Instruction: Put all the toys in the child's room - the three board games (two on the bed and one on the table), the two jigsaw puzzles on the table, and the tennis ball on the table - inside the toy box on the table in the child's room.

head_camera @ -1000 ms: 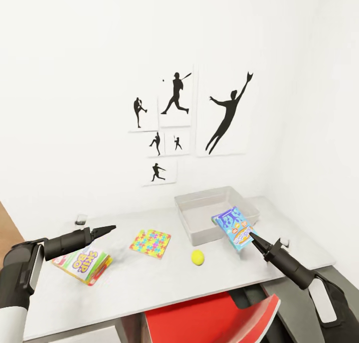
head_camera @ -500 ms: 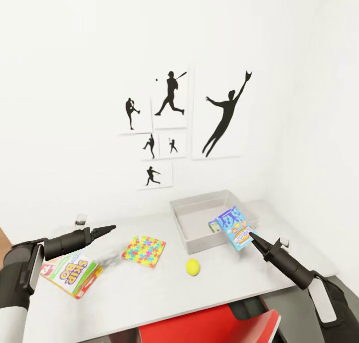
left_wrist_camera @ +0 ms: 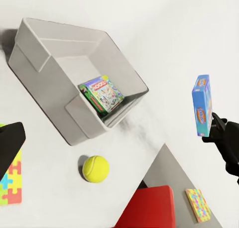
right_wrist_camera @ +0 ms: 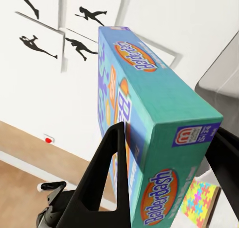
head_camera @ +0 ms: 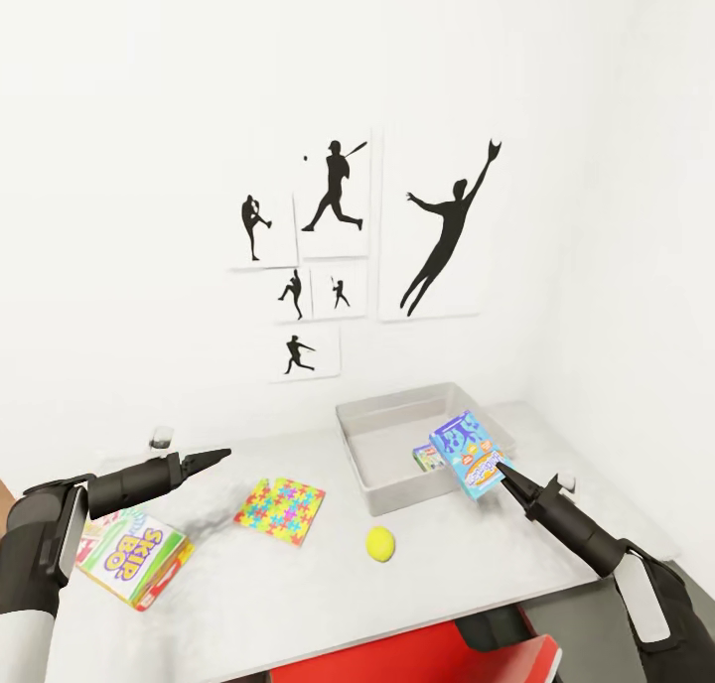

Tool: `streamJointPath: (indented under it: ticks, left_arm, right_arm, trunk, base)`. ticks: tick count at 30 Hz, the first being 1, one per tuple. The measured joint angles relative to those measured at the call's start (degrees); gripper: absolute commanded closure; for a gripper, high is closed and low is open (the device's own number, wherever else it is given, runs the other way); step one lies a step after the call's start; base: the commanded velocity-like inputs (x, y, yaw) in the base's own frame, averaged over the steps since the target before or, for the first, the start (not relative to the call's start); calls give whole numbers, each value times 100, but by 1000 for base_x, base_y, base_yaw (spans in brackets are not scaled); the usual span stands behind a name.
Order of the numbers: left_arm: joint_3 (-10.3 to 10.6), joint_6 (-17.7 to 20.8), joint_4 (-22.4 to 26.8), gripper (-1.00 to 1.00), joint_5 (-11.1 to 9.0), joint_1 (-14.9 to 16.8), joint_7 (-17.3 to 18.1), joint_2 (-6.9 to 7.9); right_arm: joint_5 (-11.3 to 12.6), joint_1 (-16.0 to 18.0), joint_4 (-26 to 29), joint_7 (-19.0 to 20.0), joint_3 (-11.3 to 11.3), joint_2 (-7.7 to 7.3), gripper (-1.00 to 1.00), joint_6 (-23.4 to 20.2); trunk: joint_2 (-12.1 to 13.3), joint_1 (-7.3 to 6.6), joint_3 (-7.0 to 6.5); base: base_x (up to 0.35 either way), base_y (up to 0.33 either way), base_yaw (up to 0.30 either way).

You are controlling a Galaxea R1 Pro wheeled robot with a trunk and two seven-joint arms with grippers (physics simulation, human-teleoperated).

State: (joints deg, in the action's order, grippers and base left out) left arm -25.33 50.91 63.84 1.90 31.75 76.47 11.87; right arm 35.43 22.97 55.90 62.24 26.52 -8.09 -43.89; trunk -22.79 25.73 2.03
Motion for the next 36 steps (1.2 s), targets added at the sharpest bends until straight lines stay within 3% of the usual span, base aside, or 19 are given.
streamJointPath:
  ticks: [36]
  left_arm:
    - [0,-12,2,-100,0,-2,3,0]
  right_arm:
    - [-13,0,18,-28,-2,0,100,8]
  trunk:
    - [0,1,0]
  base:
    - [56,2,0]
